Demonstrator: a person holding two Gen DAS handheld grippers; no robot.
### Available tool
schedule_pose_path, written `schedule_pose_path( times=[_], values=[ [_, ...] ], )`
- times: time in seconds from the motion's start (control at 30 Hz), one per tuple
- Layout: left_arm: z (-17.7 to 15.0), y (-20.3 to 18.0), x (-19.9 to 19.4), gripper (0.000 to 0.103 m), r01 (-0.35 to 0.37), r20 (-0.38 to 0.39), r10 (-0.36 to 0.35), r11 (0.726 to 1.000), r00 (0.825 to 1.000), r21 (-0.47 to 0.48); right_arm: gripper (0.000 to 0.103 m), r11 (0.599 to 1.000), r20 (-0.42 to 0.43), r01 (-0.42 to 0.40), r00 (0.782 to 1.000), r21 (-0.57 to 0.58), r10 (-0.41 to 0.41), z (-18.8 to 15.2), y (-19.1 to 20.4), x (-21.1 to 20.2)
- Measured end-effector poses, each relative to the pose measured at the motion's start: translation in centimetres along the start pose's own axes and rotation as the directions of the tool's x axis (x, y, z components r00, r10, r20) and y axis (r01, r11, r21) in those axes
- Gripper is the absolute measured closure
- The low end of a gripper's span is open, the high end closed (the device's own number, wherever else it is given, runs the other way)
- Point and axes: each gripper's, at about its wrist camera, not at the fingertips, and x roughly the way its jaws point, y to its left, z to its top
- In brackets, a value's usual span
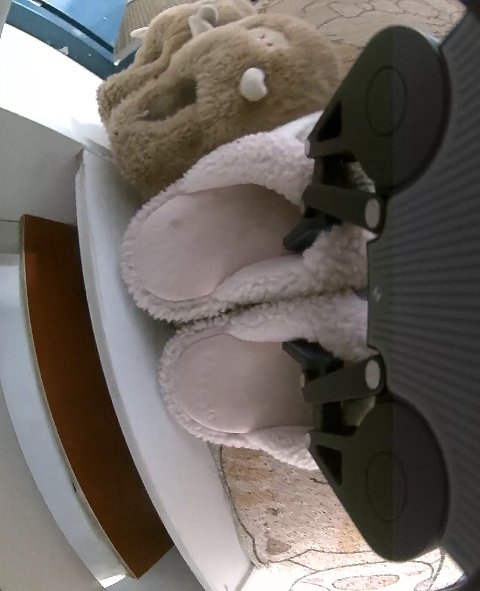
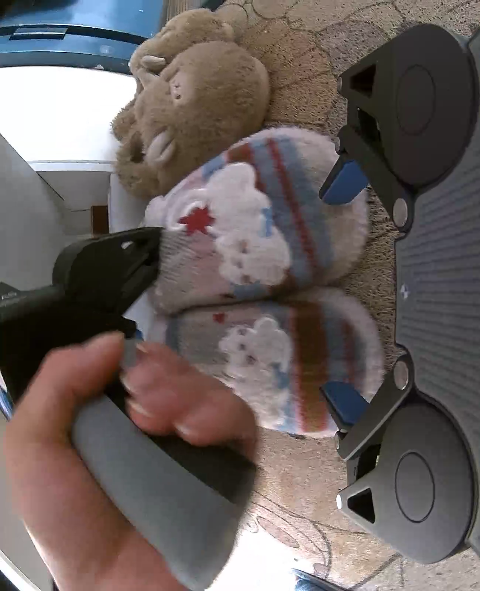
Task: Organize scattered shoes
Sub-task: 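Close the left tool on the pink slippers' heels while the right tool grips the striped slippers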
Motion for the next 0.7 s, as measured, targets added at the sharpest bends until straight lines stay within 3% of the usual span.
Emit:
schedule_pose_path(
  times=[0.2,0.37,0.7],
  values=[
    [-0.7,0.8,-0.9,0.056,0.039,-0.027,-0.039,0.999,0.999,0.006,0.0,1.0,0.019,-0.003,1.0,-0.009,0.003,-0.1,1.0,-0.9],
    [-0.5,0.6,-0.3,0.054,0.052,-0.032,-0.051,0.998,0.998,0.023,0.0,0.992,0.049,0.081,0.996,-0.093,-0.076,0.6,2.4,-0.6],
    [0.7,0.0,1.3,0.054,0.049,-0.078,-0.045,0.997,0.996,0.052,0.0,0.989,0.136,0.137,0.982,-0.052,-0.129,1.0,2.8,1.9]
  ],
)
